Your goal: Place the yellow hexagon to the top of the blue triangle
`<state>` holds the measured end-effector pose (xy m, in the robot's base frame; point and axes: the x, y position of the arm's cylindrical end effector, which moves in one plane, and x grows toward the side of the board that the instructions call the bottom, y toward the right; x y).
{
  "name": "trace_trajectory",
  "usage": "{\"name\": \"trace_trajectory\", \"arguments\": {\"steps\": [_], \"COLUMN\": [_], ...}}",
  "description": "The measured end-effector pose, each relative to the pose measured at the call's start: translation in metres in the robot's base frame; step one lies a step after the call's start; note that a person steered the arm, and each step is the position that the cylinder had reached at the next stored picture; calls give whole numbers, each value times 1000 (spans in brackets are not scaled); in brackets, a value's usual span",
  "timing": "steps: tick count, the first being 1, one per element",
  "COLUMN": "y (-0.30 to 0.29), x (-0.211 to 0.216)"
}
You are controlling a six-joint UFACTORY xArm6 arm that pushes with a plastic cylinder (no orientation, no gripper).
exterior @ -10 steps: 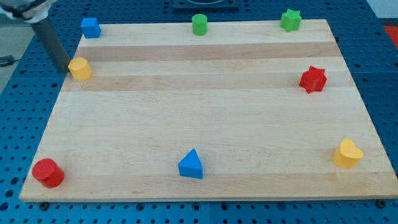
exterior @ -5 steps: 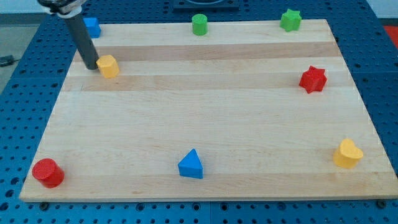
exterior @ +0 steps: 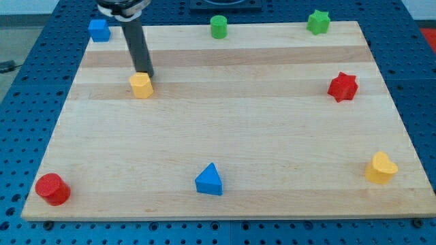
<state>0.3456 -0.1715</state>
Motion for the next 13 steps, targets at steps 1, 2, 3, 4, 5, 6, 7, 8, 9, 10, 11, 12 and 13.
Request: {"name": "trace_trajectory", "arguments": {"steps": [1, 2, 3, 4, 5, 6, 7, 8, 9, 10, 11, 12, 13], "y": [-38, -35, 19, 49, 62, 70, 66, 62, 66, 66, 70, 79, 95], "x": [8, 20, 20, 25, 47, 58, 73, 92, 108, 123, 138, 151, 162]}}
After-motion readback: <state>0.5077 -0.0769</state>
